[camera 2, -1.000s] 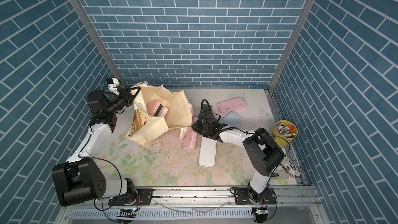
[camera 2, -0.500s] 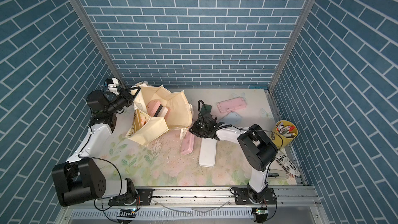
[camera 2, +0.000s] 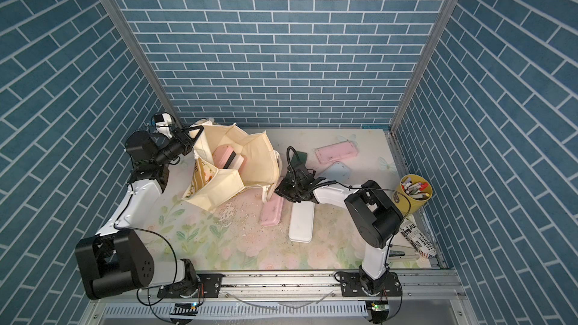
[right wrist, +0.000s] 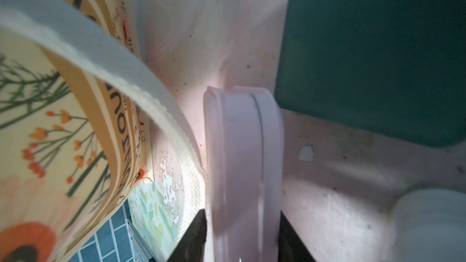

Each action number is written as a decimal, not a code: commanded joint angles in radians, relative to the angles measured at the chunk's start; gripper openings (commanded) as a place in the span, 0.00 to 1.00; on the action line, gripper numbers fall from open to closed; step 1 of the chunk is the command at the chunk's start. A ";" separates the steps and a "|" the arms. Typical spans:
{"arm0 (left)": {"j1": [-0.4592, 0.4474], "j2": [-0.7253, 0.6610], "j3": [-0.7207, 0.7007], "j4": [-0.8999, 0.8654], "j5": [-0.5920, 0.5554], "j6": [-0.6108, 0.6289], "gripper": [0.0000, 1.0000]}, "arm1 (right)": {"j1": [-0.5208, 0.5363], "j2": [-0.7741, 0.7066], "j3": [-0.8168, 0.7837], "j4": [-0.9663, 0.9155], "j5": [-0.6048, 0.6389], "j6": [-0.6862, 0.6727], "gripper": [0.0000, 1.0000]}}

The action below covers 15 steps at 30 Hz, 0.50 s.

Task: Take out the pencil case from the canvas bag
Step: Place the pencil case at the center of the board.

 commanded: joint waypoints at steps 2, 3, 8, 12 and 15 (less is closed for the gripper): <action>0.008 -0.032 0.019 0.131 0.017 0.002 0.00 | 0.005 -0.024 0.040 -0.051 0.035 -0.009 0.47; 0.007 -0.033 0.019 0.132 0.017 0.002 0.00 | 0.005 -0.024 0.040 -0.050 0.035 -0.009 0.48; 0.008 -0.033 0.020 0.132 0.017 0.002 0.00 | 0.008 -0.007 0.054 -0.042 0.007 -0.010 0.48; 0.008 -0.034 0.018 0.135 0.017 0.002 0.00 | 0.014 0.012 0.077 -0.040 -0.005 -0.005 0.48; 0.008 -0.034 0.018 0.135 0.017 0.002 0.00 | 0.016 0.008 0.078 -0.035 0.004 -0.002 0.48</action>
